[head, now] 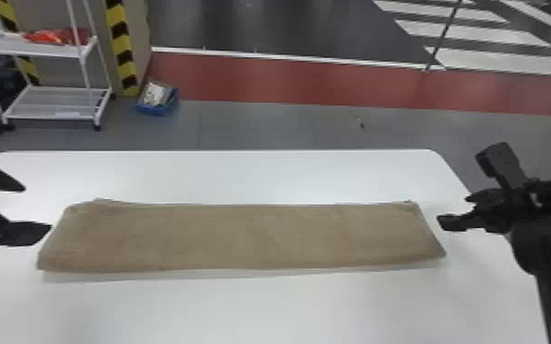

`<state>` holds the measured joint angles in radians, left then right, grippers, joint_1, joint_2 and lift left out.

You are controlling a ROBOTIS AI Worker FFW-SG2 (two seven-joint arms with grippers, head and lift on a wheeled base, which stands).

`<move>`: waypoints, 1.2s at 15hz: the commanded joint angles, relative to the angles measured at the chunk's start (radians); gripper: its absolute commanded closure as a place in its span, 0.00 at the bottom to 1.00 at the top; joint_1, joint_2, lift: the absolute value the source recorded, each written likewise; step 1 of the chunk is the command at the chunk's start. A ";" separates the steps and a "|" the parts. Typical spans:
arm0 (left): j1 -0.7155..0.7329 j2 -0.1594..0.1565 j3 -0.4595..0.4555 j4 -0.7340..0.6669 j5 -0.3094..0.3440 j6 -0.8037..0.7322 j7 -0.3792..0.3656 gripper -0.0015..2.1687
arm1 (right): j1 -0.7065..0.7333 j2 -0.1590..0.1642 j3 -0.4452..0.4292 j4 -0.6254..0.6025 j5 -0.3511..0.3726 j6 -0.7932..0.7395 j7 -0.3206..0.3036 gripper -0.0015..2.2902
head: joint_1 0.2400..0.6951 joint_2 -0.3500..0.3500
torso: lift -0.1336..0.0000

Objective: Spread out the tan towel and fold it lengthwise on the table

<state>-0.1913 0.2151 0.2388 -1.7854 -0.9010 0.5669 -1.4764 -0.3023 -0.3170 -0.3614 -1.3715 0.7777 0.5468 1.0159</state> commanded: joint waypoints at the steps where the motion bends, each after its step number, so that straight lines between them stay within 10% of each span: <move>1: 0.116 0.006 0.082 -0.077 0.068 -0.150 0.011 0.04 | 0.002 -0.001 -0.004 0.003 -0.006 -0.004 0.001 0.10 | 1.00 0.26 | 0.07; 18: 0.383 -0.025 0.030 -0.083 0.043 -0.537 0.419 0.15 | 0.008 -0.020 -0.047 0.035 -0.047 -0.011 0.001 0.10 | 1.00 0.18 | 0.07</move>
<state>0.1920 0.1903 0.2697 -1.8871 -0.8564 0.0584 -1.0739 -0.2945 -0.3346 -0.4072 -1.3362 0.7357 0.5362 1.0170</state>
